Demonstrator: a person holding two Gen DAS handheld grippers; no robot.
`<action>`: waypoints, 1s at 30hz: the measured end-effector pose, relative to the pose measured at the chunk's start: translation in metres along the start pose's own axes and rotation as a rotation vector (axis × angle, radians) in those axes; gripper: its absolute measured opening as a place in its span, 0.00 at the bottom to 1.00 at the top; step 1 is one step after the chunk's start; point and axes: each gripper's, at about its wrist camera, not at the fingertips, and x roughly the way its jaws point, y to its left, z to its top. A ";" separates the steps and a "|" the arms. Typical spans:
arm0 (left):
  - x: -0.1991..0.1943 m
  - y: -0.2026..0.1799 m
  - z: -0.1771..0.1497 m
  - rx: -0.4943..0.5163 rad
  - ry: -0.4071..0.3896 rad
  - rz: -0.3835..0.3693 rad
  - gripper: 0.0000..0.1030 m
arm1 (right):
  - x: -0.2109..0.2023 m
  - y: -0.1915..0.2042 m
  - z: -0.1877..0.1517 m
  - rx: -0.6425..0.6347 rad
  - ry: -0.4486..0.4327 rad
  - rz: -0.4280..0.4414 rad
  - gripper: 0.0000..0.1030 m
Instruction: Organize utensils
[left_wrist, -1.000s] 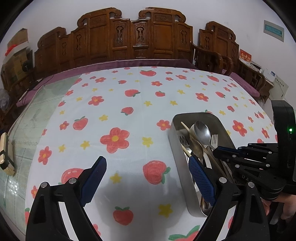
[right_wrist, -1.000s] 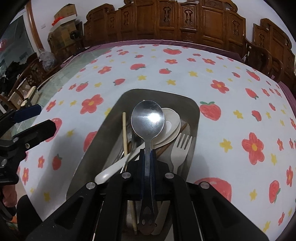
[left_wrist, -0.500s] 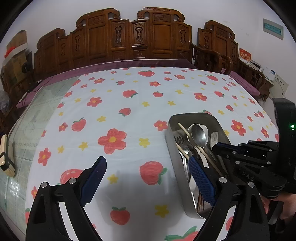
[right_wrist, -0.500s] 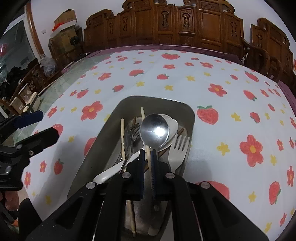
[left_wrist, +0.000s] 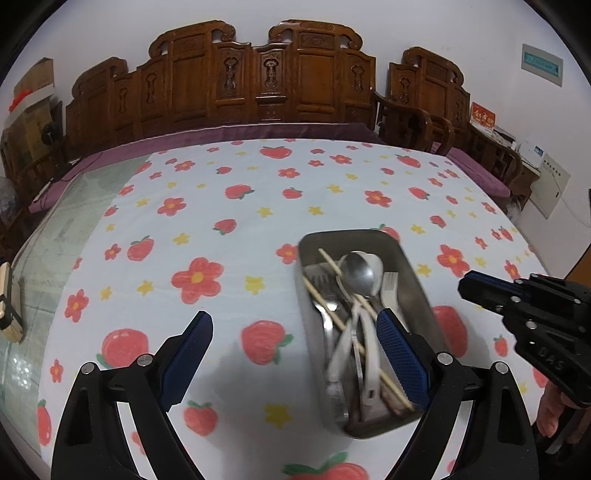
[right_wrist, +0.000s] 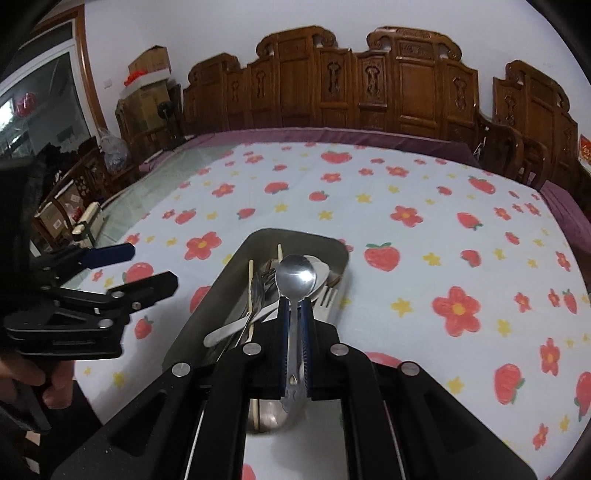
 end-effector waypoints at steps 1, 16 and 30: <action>-0.003 -0.005 -0.001 0.000 -0.005 -0.003 0.84 | -0.009 -0.002 -0.001 -0.002 -0.011 0.000 0.09; -0.047 -0.058 -0.014 -0.015 -0.047 -0.043 0.93 | -0.103 -0.037 -0.032 0.066 -0.140 -0.088 0.81; -0.097 -0.090 -0.032 -0.012 -0.090 0.019 0.93 | -0.153 -0.061 -0.063 0.157 -0.187 -0.165 0.98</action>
